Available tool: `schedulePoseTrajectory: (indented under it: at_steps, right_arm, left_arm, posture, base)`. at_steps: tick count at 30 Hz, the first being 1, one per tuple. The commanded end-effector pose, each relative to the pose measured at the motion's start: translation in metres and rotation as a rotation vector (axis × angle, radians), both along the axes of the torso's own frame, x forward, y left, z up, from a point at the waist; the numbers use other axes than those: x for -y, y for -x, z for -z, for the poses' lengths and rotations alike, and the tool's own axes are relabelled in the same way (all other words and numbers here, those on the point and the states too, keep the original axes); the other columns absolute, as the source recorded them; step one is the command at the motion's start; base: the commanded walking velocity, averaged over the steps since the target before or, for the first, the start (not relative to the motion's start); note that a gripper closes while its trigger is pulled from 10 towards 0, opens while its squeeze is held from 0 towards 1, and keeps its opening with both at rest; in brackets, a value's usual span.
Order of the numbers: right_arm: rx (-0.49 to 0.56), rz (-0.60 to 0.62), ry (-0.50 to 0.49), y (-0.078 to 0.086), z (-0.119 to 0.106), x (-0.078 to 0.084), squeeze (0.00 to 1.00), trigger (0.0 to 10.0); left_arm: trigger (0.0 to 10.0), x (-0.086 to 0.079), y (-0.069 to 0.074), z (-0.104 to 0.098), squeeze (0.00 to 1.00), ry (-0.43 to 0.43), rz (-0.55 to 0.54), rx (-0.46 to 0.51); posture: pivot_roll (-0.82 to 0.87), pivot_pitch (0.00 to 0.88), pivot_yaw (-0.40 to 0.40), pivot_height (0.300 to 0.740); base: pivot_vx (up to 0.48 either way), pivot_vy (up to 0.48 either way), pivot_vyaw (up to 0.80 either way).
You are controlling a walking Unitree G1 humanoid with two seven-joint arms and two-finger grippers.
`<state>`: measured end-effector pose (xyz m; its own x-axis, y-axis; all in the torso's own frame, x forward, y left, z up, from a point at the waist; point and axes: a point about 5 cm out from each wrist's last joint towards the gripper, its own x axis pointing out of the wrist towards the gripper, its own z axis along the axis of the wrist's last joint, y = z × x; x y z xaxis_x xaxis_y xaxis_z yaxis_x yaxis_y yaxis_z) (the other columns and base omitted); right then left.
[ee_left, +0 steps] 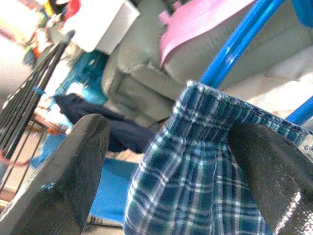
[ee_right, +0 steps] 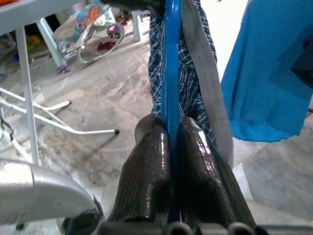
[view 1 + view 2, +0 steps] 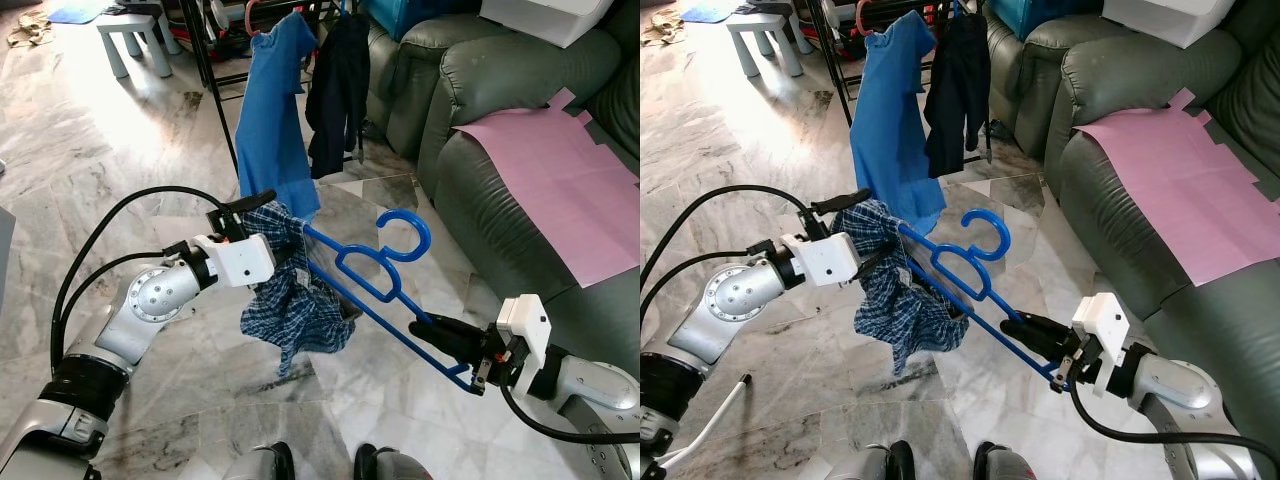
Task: Hang hanger
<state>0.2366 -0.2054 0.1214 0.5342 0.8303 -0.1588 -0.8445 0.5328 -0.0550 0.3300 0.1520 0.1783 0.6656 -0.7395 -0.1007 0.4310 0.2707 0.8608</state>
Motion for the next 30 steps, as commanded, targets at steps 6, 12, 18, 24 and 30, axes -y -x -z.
schedulePoseTrajectory:
  at_steps: [6,12,18,24,30]
  right_arm:
    - [-0.011,-0.068,0.009,0.007,0.000,-0.002,0.00,10.0]
    - [-0.015,-0.081,0.020,0.010,0.000,-0.002,0.00,10.0]
    - [-0.017,-0.083,0.026,0.011,0.000,0.000,0.00,10.0]
    - [-0.017,-0.090,0.036,0.011,0.001,0.001,0.00,10.0]
    - [-0.007,-0.100,0.062,0.011,0.003,-0.001,0.00,10.0]
  left_arm:
    - [10.0,-0.003,-0.001,0.002,0.00,-0.119,0.086,-0.078]
    - [4.9,-0.009,-0.004,0.001,0.00,-0.213,0.159,-0.187]
    - [0.0,-0.012,-0.007,-0.004,0.00,-0.216,0.184,-0.254]
    - [0.0,-0.013,-0.011,-0.007,0.00,-0.240,0.219,-0.326]
    - [0.0,-0.006,-0.015,-0.013,0.00,-0.235,0.268,-0.399]
  posture:
    - [-0.04,0.189,0.001,0.740]
    - [-0.05,0.193,0.003,0.740]
    - [-0.05,0.197,0.002,0.740]
    - [-0.05,0.197,0.002,0.740]
    - [-0.05,0.200,0.002,0.740]
  base:
    - [0.000,0.000,0.00]
    - [0.000,0.000,0.00]
    - [0.000,0.000,0.00]
    - [0.000,0.000,0.00]
    - [0.000,0.000,0.00]
